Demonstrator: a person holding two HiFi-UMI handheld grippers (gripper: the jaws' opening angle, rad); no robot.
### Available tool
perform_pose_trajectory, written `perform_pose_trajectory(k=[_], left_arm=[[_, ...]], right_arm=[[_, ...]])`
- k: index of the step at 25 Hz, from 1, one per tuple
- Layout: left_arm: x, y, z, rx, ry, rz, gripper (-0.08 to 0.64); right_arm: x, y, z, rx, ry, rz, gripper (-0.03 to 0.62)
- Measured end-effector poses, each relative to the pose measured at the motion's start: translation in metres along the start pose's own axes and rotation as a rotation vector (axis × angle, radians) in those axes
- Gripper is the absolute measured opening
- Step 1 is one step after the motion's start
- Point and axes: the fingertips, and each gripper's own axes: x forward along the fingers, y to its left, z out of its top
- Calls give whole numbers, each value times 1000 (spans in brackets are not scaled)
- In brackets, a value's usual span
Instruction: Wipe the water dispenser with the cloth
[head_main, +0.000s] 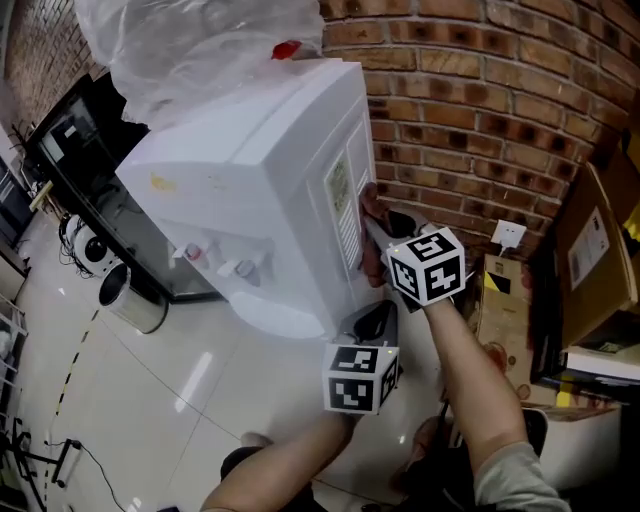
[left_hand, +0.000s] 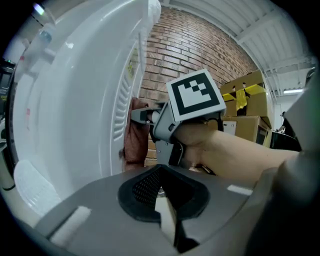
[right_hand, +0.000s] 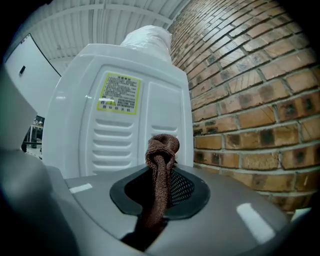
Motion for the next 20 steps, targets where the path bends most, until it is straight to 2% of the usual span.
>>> perform_pose_trajectory(k=[4,10,15,20], left_arm=[[10,5,-23,12,11,-17,0],[20,1,-49,91,21,-71,0],[28,13,-74,95,37,-84,0],[32,10,-98,78,69,-115,0]], right_arm=[[4,0,-31,-5,18,-10,70],[5,-2,-70,18,23,-27,69],[5,1,-103,31,61,-37,69],[5,9,-151,14,160,-23,69]])
